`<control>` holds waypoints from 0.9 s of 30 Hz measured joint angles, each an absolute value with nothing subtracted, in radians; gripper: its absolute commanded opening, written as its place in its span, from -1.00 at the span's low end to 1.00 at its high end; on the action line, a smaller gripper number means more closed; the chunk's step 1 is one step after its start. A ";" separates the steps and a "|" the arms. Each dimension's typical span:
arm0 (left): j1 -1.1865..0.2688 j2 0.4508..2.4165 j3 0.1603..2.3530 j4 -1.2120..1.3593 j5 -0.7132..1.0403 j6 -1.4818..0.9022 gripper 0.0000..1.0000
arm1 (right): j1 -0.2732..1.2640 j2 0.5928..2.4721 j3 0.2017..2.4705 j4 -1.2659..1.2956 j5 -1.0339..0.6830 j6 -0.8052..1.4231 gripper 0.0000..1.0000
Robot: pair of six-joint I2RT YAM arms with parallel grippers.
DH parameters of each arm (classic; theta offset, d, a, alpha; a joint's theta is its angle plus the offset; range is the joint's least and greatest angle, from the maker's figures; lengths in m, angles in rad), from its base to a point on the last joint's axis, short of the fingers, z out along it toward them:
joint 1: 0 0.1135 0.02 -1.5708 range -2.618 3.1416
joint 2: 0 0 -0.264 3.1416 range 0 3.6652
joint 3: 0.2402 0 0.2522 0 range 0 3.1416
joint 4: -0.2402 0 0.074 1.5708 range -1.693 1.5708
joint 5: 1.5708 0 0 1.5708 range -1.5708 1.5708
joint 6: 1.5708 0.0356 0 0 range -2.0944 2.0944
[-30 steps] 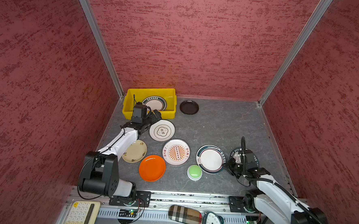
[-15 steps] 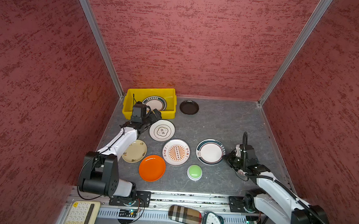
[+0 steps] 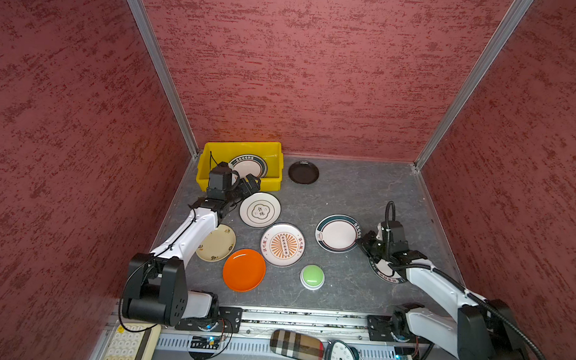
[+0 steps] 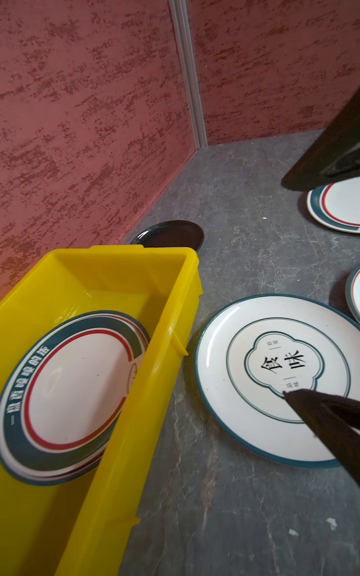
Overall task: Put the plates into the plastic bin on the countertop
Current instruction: 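Tilt the second plate upright with the right gripper, sliding it farther from the robot, then grip the upright plate rim with the left gripper while the right gripper holds it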
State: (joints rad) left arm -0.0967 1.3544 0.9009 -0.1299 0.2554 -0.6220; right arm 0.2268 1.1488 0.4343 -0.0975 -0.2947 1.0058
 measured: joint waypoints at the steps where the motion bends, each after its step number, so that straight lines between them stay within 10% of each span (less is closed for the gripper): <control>1: -0.100 1.354 0.886 -0.117 0.270 -0.628 0.99 | 0.227 1.158 0.440 -0.087 -0.295 1.016 -1.00; 27: -0.362 1.462 0.931 -0.009 0.331 -0.712 0.99 | 0.219 1.222 0.615 0.066 -0.398 1.107 -1.00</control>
State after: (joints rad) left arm -0.3622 1.4616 0.9314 -0.0093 0.3313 -0.7120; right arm 0.2188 1.2217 0.6151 0.0658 -0.3977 1.1072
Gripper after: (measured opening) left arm 0.994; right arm 0.070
